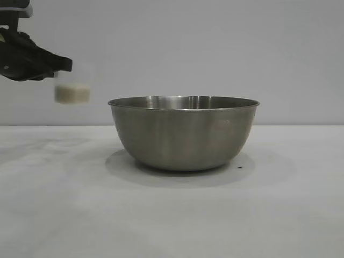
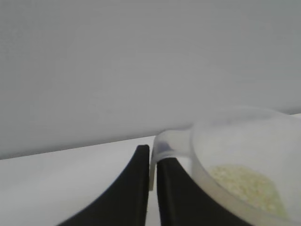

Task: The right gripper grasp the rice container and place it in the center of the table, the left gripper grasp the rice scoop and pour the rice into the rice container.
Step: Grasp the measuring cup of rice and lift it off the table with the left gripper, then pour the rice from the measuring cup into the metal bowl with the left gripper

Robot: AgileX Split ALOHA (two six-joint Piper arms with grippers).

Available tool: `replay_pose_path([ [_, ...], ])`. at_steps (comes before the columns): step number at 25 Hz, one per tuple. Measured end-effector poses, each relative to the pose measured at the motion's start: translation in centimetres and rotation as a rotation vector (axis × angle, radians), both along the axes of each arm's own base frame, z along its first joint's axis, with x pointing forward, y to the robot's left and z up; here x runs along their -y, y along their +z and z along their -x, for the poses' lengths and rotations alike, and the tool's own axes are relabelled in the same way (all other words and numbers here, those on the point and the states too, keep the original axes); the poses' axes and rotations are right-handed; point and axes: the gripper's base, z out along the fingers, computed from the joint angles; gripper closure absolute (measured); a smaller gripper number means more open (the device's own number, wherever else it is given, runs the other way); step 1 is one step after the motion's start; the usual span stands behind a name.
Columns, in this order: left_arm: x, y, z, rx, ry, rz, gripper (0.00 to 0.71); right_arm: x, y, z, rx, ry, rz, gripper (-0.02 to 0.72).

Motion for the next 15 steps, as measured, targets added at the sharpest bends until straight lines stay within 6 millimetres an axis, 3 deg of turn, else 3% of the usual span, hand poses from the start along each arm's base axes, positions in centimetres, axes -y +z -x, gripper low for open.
replay_pose_path([
  [8,1.4,2.1,0.6,0.01,-0.131,-0.028,0.71,0.0,0.0,0.0,0.0,0.0,0.0,0.301],
  [15,5.7,2.3,1.7,0.007,-0.246,-0.037,0.71,0.0,0.0,0.0,0.0,0.0,0.0,0.301],
])
